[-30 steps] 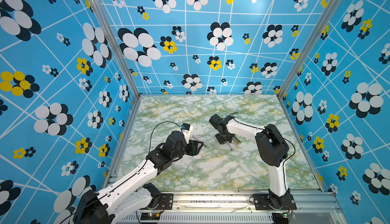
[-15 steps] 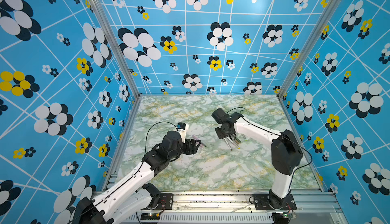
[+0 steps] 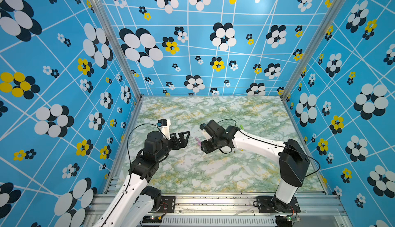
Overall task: Insert the pens into the pen caps
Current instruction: 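Lower the capped white pen beside the markers with the right gripper, then lower the left gripper onto the pink pen and close it while the right gripper withdraws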
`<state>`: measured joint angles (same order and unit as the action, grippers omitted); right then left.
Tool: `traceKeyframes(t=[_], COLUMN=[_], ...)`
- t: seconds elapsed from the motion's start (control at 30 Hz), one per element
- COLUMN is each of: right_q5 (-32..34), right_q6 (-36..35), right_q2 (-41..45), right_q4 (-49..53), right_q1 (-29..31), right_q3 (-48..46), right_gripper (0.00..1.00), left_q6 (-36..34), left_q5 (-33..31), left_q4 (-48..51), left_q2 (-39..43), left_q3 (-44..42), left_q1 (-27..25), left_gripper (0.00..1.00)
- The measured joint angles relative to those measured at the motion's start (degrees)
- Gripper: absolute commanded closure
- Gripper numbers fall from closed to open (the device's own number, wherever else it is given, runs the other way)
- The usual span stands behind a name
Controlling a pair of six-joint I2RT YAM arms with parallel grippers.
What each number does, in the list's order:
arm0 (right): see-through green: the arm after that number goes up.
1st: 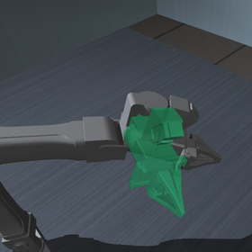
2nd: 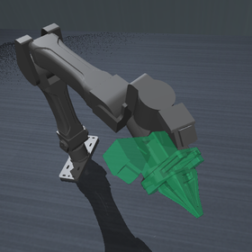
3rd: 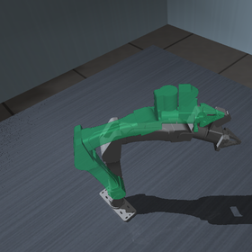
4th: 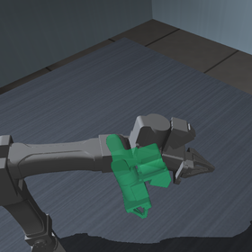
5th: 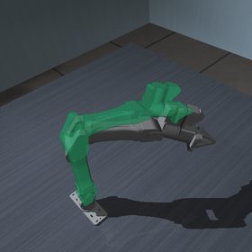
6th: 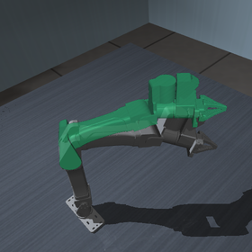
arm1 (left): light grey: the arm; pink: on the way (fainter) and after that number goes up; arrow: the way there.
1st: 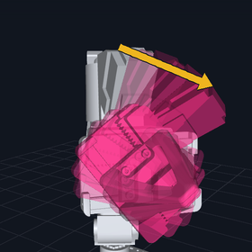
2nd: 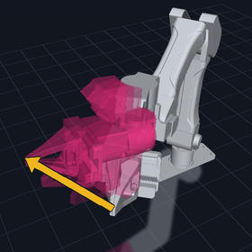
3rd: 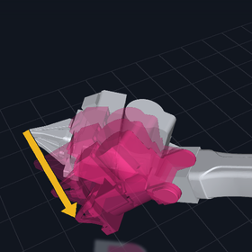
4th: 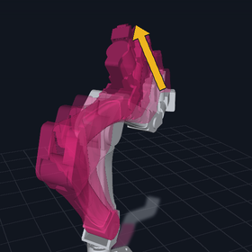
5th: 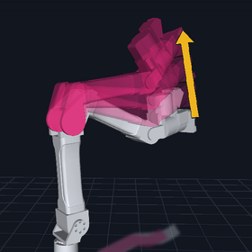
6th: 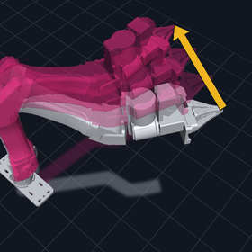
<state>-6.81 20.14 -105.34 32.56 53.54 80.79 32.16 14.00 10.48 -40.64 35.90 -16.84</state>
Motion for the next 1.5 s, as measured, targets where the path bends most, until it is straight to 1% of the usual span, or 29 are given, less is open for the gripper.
traceKeyframes(t=[0.1,0.17,0.3,0.37,0.4,0.53,0.6,0.67,0.77,0.87,1.0,1.07,1.2,1.37,1.5], right_q5=[0.0,1.0,3.0,3.7,3.8,2.4,1.0,-0.5,-2.4,-4.8,-8.1,-9.1,-10.8,-11.7,-12.0], right_q6=[0.1,0.1,0.3,0.9,1.4,2.9,3.3,3.7,4.4,5.5,7.1,7.8,8.4,9.0,9.1], right_q2=[-1.5,-1.5,-0.3,2.0,3.3,11.1,14.2,16.9,20.6,24.8,29.1,30.2,31.8,33.1,33.2], right_q4=[0.3,1.2,3.1,3.9,4.3,6.0,6.3,6.4,6.2,5.4,3.9,3.1,2.3,1.3,1.0], right_q1=[0.4,0.2,-0.9,-2.2,-2.9,-6.7,-8.1,-8.7,-9.5,-11.5,-15.1,-16.3,-17.7,-19.1,-19.4], right_q3=[1.7,2.6,2.5,0.4,-0.7,-5.9,-7.7,-9.6,-13.0,-17.4,-22.0,-23.5,-25.8,-27.5,-28.0], right_gripper=[0.54,0.54,0.54,0.54,0.54,0.54,0.54,0.54,0.53,0.53,0.53,0.53,0.53,0.53,0.53], left_q6=[-1.5,-4.1,-10.3,-14.1,-15.7,-25.2,-31.0,-38.2,-47.9,-56.6,-65.0,-67.8,-71.9,-74.2,-74.9], left_q5=[0.9,1.5,1.6,0.9,0.5,-1.2,-0.9,-0.1,0.2,-1.0,-4.9,-6.9,-10.0,-14.0,-16.2], left_q4=[1.0,3.7,9.4,11.9,12.7,14.6,14.7,14.8,16.2,19.1,22.8,24.1,25.9,27.0,26.8], left_q2=[-0.2,-2.1,-9.8,-14.3,-16.1,-24.0,-27.6,-32.2,-38.6,-45.1,-52.6,-55.3,-59.4,-63.5,-64.8], left_q3=[0.1,1.6,8.9,13.4,15.2,21.1,22.0,22.4,23.8,27.3,33.7,35.8,37.1,37.2,37.3], left_q1=[1.0,1.2,1.2,1.2,1.2,1.2,1.2,1.0,0.4,-1.2,-4.5,-6.8,-10.3,-12.2,-12.6], left_gripper=[0.01,0.03,0.10,0.15,0.15,0.15,0.20,0.24,0.24,0.26,0.28,0.29,0.31,0.34,0.35])
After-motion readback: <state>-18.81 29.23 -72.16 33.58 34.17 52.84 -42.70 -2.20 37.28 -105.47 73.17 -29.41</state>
